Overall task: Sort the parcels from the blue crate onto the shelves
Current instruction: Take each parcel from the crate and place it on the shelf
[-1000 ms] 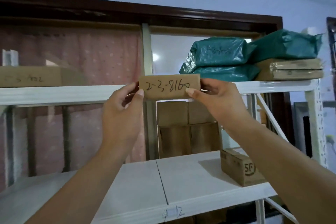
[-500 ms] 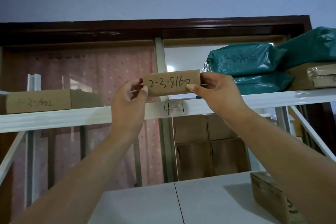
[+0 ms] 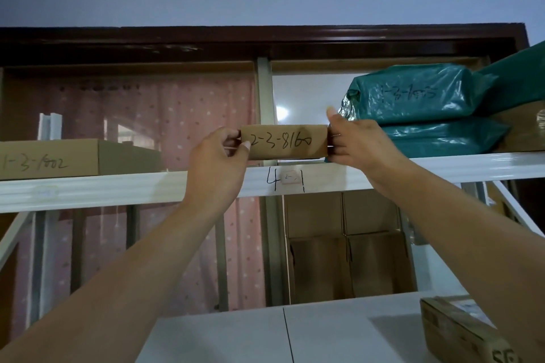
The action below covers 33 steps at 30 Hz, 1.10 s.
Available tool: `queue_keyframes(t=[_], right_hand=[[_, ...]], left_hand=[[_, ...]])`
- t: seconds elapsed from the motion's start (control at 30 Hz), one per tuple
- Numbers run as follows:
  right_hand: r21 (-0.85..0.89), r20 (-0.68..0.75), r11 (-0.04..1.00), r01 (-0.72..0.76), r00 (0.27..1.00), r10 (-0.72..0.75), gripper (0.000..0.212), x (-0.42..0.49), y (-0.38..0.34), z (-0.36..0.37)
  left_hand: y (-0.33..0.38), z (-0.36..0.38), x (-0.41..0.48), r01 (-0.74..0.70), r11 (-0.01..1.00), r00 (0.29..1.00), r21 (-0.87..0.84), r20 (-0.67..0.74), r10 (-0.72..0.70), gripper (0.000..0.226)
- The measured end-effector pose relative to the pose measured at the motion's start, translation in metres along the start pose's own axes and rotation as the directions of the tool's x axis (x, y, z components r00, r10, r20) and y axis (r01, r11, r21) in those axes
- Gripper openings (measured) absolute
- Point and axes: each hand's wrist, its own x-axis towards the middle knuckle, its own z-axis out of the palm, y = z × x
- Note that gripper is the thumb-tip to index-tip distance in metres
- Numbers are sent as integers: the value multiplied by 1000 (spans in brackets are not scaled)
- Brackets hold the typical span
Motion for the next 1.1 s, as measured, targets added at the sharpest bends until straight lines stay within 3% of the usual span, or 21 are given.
queue_keyframes(t=[0.1,0.17,0.5,1.1], right_hand=[[-25,-20,999,-45,999,44,68,5,-7,2],[-112,-11,993,-42,999,41,67,7,-9,4],[-266,30,964,5,1000,3,20,16,-2,-2],[-345,-23,938,32,999,-43,27,10,4,-3]], left_hand=[[-4,0,2,25,999,1000,29,11,-25,27],[-6,-1,3,48,998,999,35,9,-48,28],[-4,-3,9,74,995,992,73,95,-81,26],[1,-16,1,83,989,978,124,179,-105,45]])
